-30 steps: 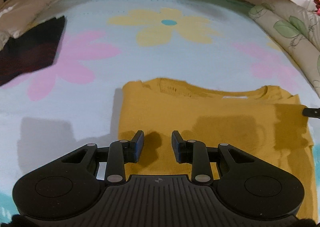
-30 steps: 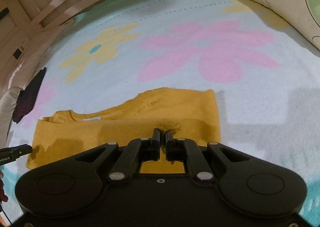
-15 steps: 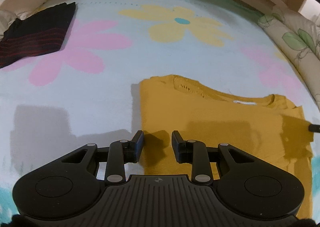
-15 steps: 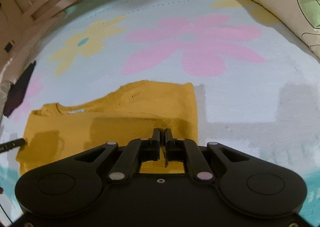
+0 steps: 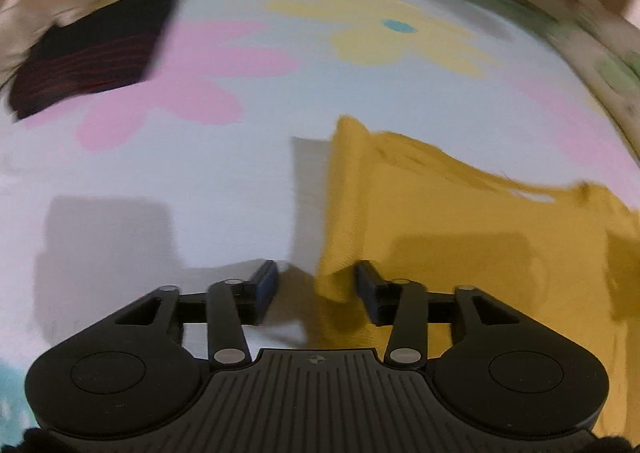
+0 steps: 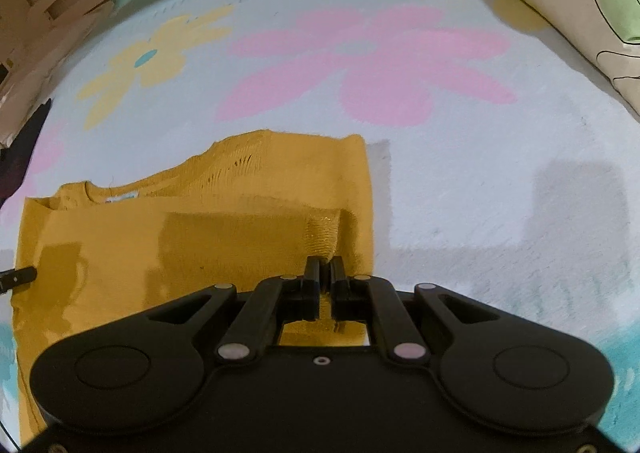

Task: Fold small clothes
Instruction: 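Open the right tool and lift it off the folded edge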

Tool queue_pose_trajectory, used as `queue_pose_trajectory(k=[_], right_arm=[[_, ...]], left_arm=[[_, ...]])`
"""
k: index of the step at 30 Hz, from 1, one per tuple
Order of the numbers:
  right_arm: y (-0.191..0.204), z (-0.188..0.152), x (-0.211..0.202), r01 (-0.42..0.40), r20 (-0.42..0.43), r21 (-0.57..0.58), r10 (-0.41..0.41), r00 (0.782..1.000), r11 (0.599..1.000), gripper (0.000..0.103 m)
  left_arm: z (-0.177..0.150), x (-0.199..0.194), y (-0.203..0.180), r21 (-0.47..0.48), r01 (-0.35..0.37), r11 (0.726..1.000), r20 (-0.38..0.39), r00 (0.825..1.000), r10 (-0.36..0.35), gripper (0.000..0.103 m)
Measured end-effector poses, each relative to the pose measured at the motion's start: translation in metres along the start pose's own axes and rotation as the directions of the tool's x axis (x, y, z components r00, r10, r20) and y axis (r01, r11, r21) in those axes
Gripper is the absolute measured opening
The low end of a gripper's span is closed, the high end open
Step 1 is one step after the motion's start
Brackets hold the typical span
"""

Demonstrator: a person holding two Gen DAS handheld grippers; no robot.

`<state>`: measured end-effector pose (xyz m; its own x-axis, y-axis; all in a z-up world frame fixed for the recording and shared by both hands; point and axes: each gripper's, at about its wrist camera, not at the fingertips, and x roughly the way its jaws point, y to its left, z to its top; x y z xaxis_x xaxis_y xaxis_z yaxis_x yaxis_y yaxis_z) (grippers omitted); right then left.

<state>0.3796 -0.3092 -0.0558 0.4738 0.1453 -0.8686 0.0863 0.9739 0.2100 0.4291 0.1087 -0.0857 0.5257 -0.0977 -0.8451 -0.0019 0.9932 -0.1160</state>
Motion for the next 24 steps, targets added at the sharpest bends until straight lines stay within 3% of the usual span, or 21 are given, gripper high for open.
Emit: queue_pose_trajectory(k=[3,5,7,10,12,15,17,19,20,21,23,24], right_arm=[[0.001,-0.002,0.001,-0.003,-0.006,-0.006,0.003,1.000,1.000,0.013],[0.001,-0.003,0.002,-0.001,-0.010,-0.007,0.001,1.000,1.000,0.014],[0.000,-0.003,0.002,-0.005,-0.011,-0.003,0.005,1.000,1.000,0.014],[-0.002,-0.002,0.002,-0.017,-0.007,0.008,0.017,1.000,1.000,0.014],[-0.004,-0.001,0.004,-0.025,-0.010,0.017,0.025,1.000,1.000,0.014],[-0.004,-0.001,0.006,-0.036,-0.012,0.028,0.036,0.999,0.999,0.018],[-0.004,-0.002,0.006,-0.040,-0.010,0.022,0.040,0.999,0.999,0.018],[-0.005,-0.002,0.004,-0.047,-0.004,0.020,0.047,0.999,0.999,0.020],[-0.006,-0.002,0.002,-0.048,0.001,0.024,0.048,0.999,0.999,0.027],[-0.008,-0.002,0.001,-0.051,0.010,0.031,0.050,0.999,0.998,0.046],[-0.013,0.000,-0.003,-0.069,0.032,0.048,0.067,0.997,0.996,0.067],[-0.016,0.000,-0.005,-0.078,0.043,0.058,0.076,0.996,0.995,0.071]], left_arm=[[0.002,0.000,0.003,0.019,-0.165,0.986,0.016,0.986,0.165,0.043],[0.001,0.002,0.010,0.028,-0.217,0.976,0.020,0.976,0.216,0.044],[0.004,-0.004,0.019,-0.040,-0.184,0.982,0.036,0.982,0.185,0.043],[0.013,-0.019,0.019,-0.099,-0.108,0.989,0.120,0.986,0.120,0.043],[0.020,-0.024,0.008,-0.082,-0.041,0.996,0.173,0.983,0.055,0.043],[0.023,-0.017,-0.019,0.003,0.033,0.999,0.194,0.981,-0.033,0.043],[0.020,-0.005,-0.034,0.084,0.024,0.996,0.158,0.987,-0.037,0.043],[0.016,0.011,-0.042,0.156,-0.088,0.984,0.103,0.992,0.072,0.043],[0.013,0.020,-0.041,0.175,-0.159,0.972,0.074,0.986,0.148,0.045],[0.011,0.022,-0.036,0.164,-0.170,0.972,0.078,0.984,0.159,0.046],[0.011,0.022,-0.022,0.106,-0.146,0.984,0.080,0.987,0.138,0.051],[0.012,0.022,-0.019,0.097,-0.153,0.983,0.080,0.986,0.146,0.051]])
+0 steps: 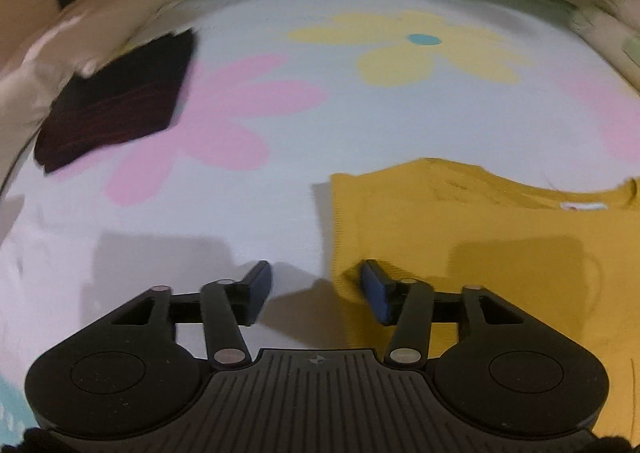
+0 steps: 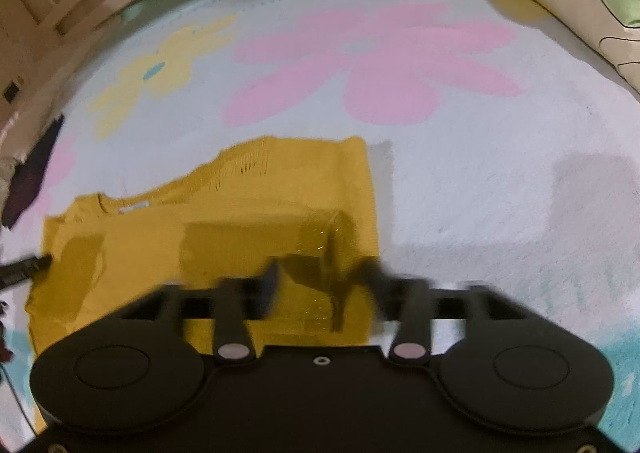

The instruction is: Fold small clothes

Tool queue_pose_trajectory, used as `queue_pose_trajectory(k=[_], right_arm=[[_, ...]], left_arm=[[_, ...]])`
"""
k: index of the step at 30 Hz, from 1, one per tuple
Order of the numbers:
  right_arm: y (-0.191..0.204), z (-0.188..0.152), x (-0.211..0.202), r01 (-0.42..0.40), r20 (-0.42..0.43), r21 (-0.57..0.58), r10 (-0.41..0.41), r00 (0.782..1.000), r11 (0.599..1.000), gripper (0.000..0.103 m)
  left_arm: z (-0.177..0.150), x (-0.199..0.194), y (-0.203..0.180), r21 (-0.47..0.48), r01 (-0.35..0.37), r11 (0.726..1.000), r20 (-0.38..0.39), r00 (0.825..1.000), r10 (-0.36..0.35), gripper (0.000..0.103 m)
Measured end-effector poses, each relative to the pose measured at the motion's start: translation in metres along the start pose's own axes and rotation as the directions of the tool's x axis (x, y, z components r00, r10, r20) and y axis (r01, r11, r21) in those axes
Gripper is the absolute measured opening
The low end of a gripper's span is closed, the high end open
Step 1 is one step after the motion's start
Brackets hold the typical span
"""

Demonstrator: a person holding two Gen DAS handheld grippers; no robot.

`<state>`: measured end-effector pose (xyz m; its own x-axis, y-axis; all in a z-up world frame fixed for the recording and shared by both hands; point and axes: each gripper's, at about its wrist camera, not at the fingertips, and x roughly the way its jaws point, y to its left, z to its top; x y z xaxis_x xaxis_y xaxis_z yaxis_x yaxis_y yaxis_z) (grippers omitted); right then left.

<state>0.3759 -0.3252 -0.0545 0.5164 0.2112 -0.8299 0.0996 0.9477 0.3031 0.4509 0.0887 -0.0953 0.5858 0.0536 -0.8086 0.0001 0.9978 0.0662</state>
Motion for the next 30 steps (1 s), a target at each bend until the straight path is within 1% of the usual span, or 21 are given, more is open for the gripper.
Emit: queue_pose_trajectory(k=[2,3,4,5,7,8,9,11,12,14,15,17,18,19,20,21,22,23,26,27,30], right_arm=[[-0.005,0.002,-0.003,-0.002,0.016,0.025,0.002,1.000,1.000,0.072],[-0.007,0.004,-0.004,-0.003,0.028,0.037,0.002,1.000,0.999,0.077],[-0.009,0.005,-0.004,-0.002,0.039,0.046,0.000,0.999,0.999,0.081],[-0.011,0.006,-0.005,-0.001,0.050,0.053,-0.002,0.999,0.999,0.087],[-0.011,0.007,-0.007,0.007,0.066,0.052,-0.010,0.998,0.999,0.088],[-0.010,0.008,-0.007,0.008,0.070,0.044,-0.011,0.997,0.999,0.090],[-0.008,0.008,-0.006,0.007,0.070,0.035,-0.010,0.997,0.999,0.096],[-0.002,0.008,-0.003,0.001,0.068,0.017,-0.002,0.998,1.000,0.102],[0.000,0.007,-0.001,-0.003,0.065,0.007,0.002,0.998,1.000,0.102],[0.006,0.007,0.005,0.000,0.056,-0.012,0.000,0.998,1.000,0.102],[0.008,0.005,0.008,0.013,0.057,-0.025,-0.012,0.998,1.000,0.102],[0.012,0.004,0.018,0.064,0.057,-0.073,-0.060,0.997,0.995,0.102],[0.013,0.004,0.023,0.113,0.052,-0.103,-0.108,0.993,0.988,0.102],[0.011,0.003,0.029,0.186,0.049,-0.125,-0.181,0.982,0.975,0.102],[0.007,0.002,0.034,0.238,0.043,-0.134,-0.234,0.971,0.962,0.102],[0.000,0.001,0.036,0.240,0.035,-0.122,-0.237,0.971,0.963,0.102],[-0.011,0.002,0.035,0.204,0.025,-0.073,-0.203,0.979,0.976,0.102],[-0.017,0.004,0.034,0.192,0.019,-0.036,-0.192,0.981,0.981,0.102],[-0.021,0.008,0.026,0.211,0.039,-0.023,-0.210,0.977,0.977,0.102],[-0.023,0.009,0.023,0.199,0.051,-0.007,-0.198,0.979,0.980,0.102],[-0.030,0.013,0.017,0.113,0.105,0.087,-0.122,0.987,0.990,0.102]], left_arm=[[0.002,0.000,-0.001,0.033,-0.075,0.997,-0.003,0.997,0.075,0.051],[0.002,0.002,-0.001,0.050,-0.105,0.993,-0.012,0.994,0.106,0.050],[0.001,0.003,0.000,0.053,-0.116,0.992,-0.018,0.993,0.117,0.050],[0.000,0.002,0.001,0.038,-0.102,0.994,-0.016,0.995,0.102,0.050],[0.003,-0.005,0.005,-0.003,-0.034,0.999,-0.007,0.999,0.034,0.050],[0.004,-0.009,0.004,-0.009,0.001,1.000,0.001,1.000,-0.001,0.050],[0.006,-0.014,0.001,-0.002,0.031,1.000,0.011,0.999,-0.031,0.050],[0.006,-0.025,-0.012,0.030,0.073,0.997,0.037,0.997,-0.074,0.051],[0.005,-0.028,-0.017,0.047,0.088,0.995,0.046,0.995,-0.091,0.052],[0.001,-0.028,-0.026,0.080,0.129,0.988,0.036,0.991,-0.132,0.054],[-0.002,-0.025,-0.029,0.094,0.138,0.986,0.019,0.990,-0.141,0.056],[-0.008,-0.015,-0.034,0.124,0.124,0.984,-0.019,0.992,-0.123,0.056],[-0.012,-0.010,-0.034,0.139,0.112,0.984,-0.040,0.993,-0.107,0.059],[-0.016,-0.008,-0.030,0.132,0.117,0.984,-0.027,0.993,-0.115,0.064],[-0.018,-0.008,-0.025,0.115,0.125,0.985,-0.019,0.992,-0.123,0.067],[-0.018,-0.007,-0.020,0.097,0.133,0.986,-0.030,0.991,-0.130,0.070],[-0.018,-0.006,-0.015,0.080,0.141,0.987,-0.031,0.990,-0.139,0.071],[-0.019,-0.007,-0.012,0.071,0.139,0.988,-0.030,0.990,-0.137,0.072],[-0.024,-0.013,-0.012,0.061,0.145,0.988,-0.025,0.989,-0.144,0.074],[-0.023,-0.012,-0.013,0.062,0.144,0.988,-0.025,0.989,-0.143,0.074],[-0.020,-0.011,-0.015,0.064,0.139,0.988,-0.027,0.990,-0.138,0.074]])
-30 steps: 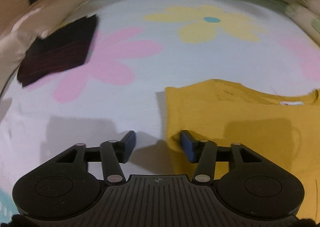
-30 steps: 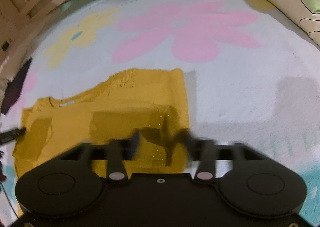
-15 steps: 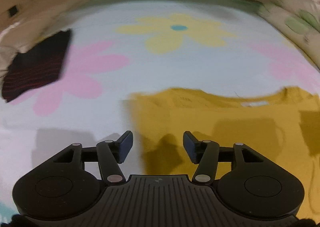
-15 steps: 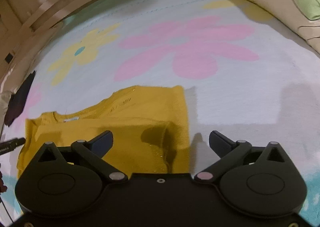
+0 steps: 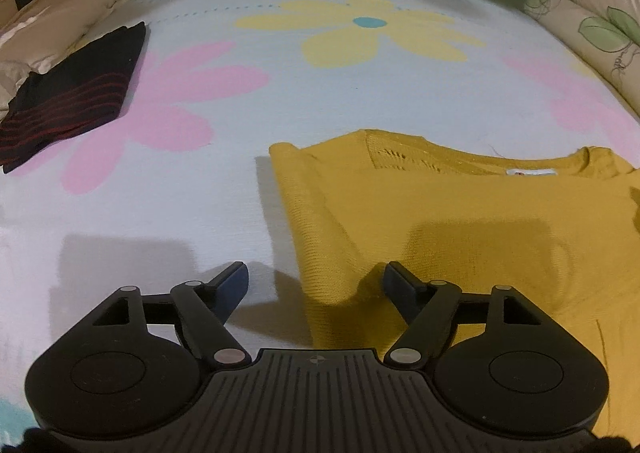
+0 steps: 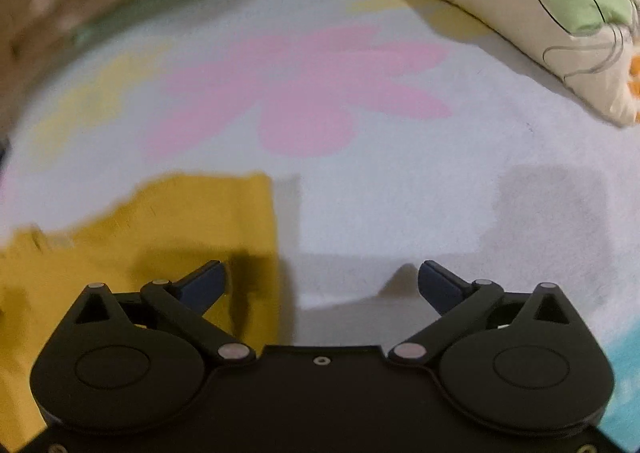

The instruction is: Fold small clothes

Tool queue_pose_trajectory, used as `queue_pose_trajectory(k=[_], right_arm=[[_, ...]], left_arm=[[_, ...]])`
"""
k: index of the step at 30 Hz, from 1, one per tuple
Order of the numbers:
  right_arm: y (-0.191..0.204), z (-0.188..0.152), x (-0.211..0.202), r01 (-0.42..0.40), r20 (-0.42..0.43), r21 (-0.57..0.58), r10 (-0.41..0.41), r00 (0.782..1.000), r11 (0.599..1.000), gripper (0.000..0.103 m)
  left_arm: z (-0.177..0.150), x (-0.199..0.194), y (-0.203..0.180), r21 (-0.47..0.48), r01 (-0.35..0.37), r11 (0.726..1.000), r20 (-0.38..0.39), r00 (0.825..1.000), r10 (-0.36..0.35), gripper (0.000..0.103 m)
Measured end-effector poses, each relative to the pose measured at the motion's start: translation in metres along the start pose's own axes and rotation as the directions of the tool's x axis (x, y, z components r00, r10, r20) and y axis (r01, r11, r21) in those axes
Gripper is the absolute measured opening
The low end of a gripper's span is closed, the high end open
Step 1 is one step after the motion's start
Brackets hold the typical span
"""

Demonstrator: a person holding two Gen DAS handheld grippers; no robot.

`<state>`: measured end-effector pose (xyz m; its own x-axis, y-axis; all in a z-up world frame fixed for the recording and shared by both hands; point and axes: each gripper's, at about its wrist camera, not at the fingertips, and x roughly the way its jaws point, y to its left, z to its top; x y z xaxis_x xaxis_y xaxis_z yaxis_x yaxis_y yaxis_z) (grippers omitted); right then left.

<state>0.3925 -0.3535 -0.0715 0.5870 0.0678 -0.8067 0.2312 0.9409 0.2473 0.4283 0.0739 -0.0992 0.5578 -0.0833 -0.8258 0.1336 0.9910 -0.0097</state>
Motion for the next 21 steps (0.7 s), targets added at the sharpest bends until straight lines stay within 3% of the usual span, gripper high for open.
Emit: queue_pose_trajectory(k=[2,5,7,9,12,16,21], right_arm=[[0.001,0.003,0.000,-0.018,0.020,0.027,0.017,1.000,0.999,0.102],[0.009,0.006,-0.002,0.020,0.046,-0.011,-0.019,0.999,1.000,0.102],[0.015,0.001,-0.008,-0.039,0.065,-0.040,0.041,0.997,0.998,0.101],[0.022,0.001,-0.011,-0.168,0.065,-0.082,0.173,0.983,0.982,0.082],[0.028,0.001,0.000,-0.261,-0.010,-0.036,0.261,0.965,0.965,0.058],[0.025,-0.002,0.012,-0.264,-0.064,-0.002,0.263,0.963,0.965,0.057],[0.010,-0.003,0.012,-0.280,-0.043,0.102,0.285,0.958,0.955,0.057]], left_arm=[[0.000,0.000,0.000,-0.002,0.001,1.000,0.000,1.000,-0.001,0.075],[-0.001,0.000,0.002,-0.006,0.012,1.000,0.001,1.000,-0.012,0.075],[-0.001,0.001,0.003,-0.009,0.018,1.000,0.001,1.000,-0.018,0.076],[0.000,0.001,0.004,-0.012,0.021,1.000,-0.001,1.000,-0.021,0.076],[0.000,0.001,0.004,-0.010,0.022,1.000,-0.004,1.000,-0.022,0.076],[0.001,0.001,0.006,-0.014,0.031,0.999,-0.006,1.000,-0.031,0.076],[0.001,0.002,0.006,-0.017,0.032,0.999,-0.008,0.999,-0.032,0.076]])
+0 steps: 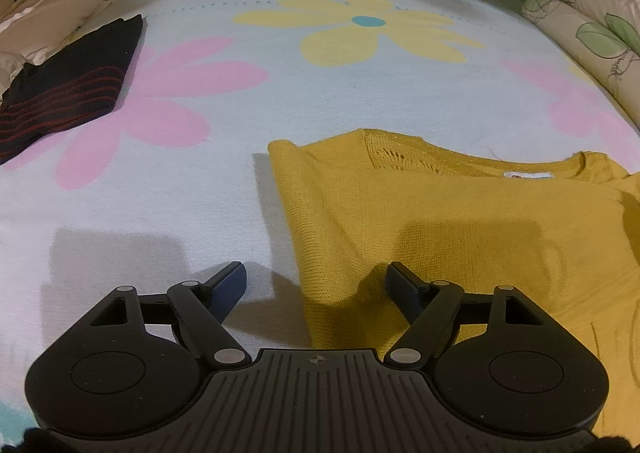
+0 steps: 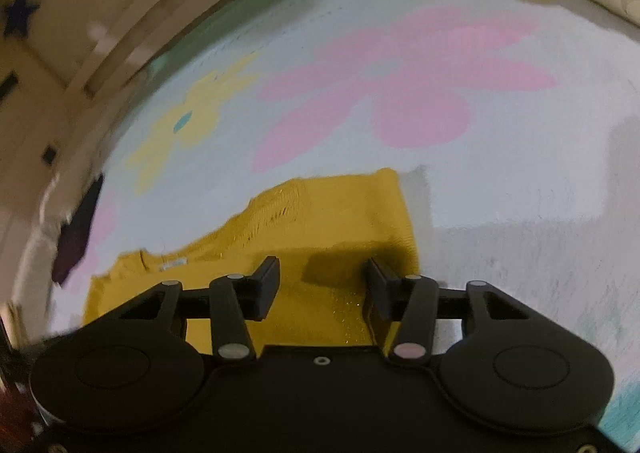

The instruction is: Fold small clothes

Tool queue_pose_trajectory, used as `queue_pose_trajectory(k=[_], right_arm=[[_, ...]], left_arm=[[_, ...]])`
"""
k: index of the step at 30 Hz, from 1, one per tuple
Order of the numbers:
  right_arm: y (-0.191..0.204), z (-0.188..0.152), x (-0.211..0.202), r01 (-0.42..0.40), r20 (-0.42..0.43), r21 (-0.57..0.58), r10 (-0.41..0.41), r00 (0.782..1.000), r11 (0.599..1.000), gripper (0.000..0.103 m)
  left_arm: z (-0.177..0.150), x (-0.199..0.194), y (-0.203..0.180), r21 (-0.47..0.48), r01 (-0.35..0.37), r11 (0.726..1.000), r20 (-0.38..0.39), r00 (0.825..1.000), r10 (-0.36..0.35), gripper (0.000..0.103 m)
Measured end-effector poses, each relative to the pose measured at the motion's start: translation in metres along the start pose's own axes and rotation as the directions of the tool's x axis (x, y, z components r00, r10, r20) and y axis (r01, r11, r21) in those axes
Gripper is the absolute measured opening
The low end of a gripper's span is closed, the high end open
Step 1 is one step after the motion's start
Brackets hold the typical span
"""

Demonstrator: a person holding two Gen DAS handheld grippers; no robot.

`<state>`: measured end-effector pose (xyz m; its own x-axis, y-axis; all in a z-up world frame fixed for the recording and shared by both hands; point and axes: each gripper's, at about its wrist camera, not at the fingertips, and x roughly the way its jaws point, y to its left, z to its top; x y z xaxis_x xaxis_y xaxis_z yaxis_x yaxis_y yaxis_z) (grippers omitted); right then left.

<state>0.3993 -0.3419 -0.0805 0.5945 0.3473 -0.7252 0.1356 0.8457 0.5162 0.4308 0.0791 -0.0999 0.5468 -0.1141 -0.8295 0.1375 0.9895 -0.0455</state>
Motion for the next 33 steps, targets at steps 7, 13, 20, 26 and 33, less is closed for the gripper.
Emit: queue_pose_trajectory(k=[7,13,20,26,33], right_arm=[[-0.003,0.000,0.001,-0.010,-0.022,0.046,0.011,1.000,0.999,0.059],[0.021,0.000,-0.014,-0.104,0.047,-0.105,0.110,0.993,0.989,0.015],[0.015,0.000,-0.006,0.184,0.027,-0.138,-0.182,0.983,0.973,0.031],[0.012,0.000,-0.019,0.186,0.080,-0.132,-0.177,0.981,0.974,0.066],[0.028,-0.003,-0.029,0.156,0.069,-0.173,-0.146,0.987,0.972,0.095]], left_arm=[[0.000,0.001,0.000,-0.002,0.001,1.000,-0.001,1.000,-0.001,0.077],[0.000,0.000,0.000,-0.004,0.004,1.000,-0.001,1.000,-0.004,0.077],[0.000,0.000,0.000,-0.003,0.006,1.000,-0.001,1.000,-0.006,0.077],[0.000,0.001,-0.002,-0.001,0.012,1.000,0.002,1.000,-0.012,0.083],[-0.003,-0.007,-0.004,0.012,0.038,0.999,-0.009,0.999,-0.038,0.087]])
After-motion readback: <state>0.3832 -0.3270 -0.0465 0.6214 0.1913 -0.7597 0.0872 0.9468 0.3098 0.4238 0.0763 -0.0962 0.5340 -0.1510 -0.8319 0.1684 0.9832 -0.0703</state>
